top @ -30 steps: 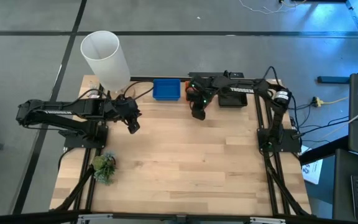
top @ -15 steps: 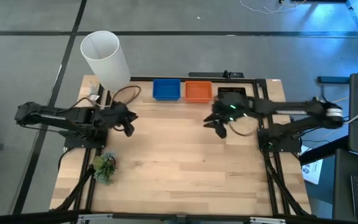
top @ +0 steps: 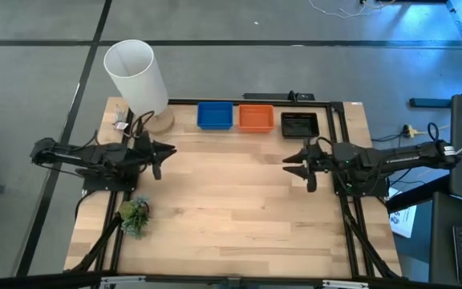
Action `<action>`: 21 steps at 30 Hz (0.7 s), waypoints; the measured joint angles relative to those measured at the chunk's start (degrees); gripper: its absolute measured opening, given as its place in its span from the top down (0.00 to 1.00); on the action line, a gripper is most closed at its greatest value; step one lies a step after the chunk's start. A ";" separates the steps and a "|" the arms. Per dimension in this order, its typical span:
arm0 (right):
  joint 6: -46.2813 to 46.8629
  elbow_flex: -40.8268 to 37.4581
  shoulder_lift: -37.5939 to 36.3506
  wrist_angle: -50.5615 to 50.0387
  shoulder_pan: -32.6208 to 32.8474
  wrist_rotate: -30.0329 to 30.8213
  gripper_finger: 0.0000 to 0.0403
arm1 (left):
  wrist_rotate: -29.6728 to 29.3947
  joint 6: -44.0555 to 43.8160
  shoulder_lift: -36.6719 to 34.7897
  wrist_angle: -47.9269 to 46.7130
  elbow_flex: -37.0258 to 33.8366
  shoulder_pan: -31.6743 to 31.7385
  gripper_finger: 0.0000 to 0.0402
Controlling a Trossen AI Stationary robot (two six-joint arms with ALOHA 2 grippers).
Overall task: Stack baskets by color
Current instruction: Return to Home Position
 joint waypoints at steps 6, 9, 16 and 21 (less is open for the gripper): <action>0.74 -6.61 -6.73 5.91 1.47 0.96 0.66 | 0.95 1.37 -8.47 0.27 -3.54 0.02 0.83; 0.75 -8.26 -9.33 6.02 1.89 1.10 0.66 | 4.79 4.47 -11.50 1.49 -4.43 0.04 0.83; 3.19 -12.41 -13.49 6.23 1.98 2.46 0.66 | 12.11 7.32 -11.32 3.17 -5.24 1.03 0.83; 3.93 -15.99 -15.13 9.58 2.01 2.55 0.66 | 13.42 3.93 -11.32 3.33 -7.00 2.05 0.83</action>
